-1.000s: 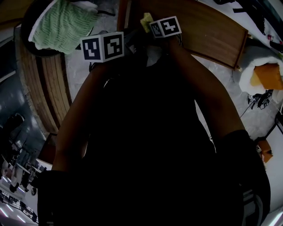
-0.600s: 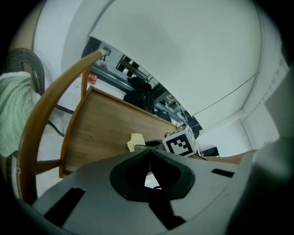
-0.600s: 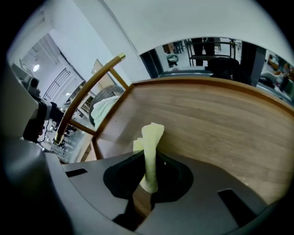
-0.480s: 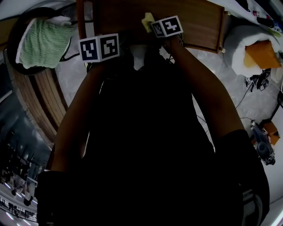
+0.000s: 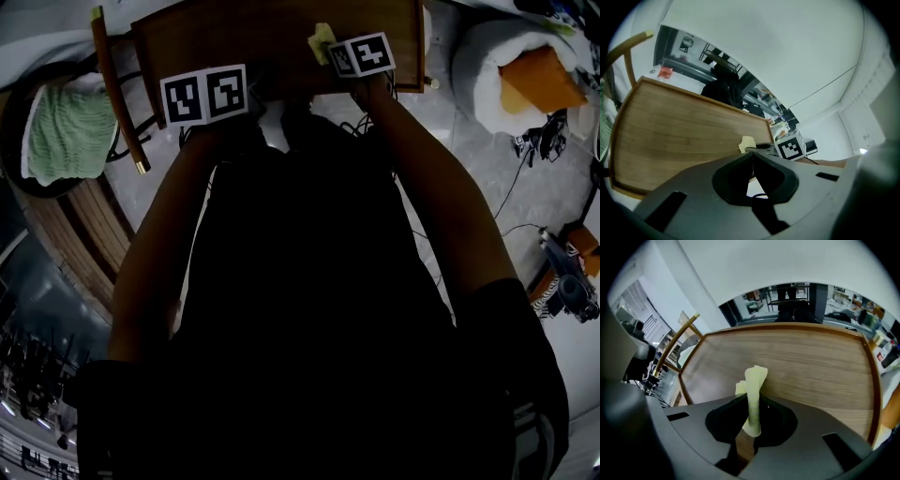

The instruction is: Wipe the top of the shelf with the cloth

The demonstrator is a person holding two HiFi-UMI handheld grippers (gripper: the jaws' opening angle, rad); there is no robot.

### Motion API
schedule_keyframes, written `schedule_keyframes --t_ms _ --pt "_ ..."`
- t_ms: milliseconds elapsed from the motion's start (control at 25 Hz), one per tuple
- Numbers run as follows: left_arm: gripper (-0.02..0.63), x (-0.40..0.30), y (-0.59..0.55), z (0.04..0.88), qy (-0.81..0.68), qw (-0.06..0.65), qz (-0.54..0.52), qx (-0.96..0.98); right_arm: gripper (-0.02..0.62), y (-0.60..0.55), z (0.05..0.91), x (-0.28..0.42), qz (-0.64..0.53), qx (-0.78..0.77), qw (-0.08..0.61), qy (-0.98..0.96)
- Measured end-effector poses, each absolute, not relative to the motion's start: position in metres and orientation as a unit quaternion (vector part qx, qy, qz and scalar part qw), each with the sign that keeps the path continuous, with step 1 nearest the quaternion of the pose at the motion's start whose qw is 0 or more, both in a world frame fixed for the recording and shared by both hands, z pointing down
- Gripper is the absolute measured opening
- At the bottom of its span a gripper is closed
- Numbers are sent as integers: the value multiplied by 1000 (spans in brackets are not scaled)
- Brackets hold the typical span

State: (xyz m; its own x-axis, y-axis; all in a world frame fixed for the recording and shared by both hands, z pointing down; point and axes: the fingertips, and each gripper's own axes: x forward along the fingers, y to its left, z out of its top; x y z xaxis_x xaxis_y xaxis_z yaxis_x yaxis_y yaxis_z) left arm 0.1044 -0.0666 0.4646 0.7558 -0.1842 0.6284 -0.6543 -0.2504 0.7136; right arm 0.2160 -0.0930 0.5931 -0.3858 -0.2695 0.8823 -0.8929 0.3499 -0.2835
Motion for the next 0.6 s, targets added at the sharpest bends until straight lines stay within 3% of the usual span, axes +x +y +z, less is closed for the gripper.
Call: schedule_keyframes --t_ms 280,600 --pt "12 167 -62 470 -252 546 219 768 54 -90 587 311 410 449 381 -696" --pt "12 188 -59 468 -241 548 211 773 52 -86 581 368 395 503 415 -647"
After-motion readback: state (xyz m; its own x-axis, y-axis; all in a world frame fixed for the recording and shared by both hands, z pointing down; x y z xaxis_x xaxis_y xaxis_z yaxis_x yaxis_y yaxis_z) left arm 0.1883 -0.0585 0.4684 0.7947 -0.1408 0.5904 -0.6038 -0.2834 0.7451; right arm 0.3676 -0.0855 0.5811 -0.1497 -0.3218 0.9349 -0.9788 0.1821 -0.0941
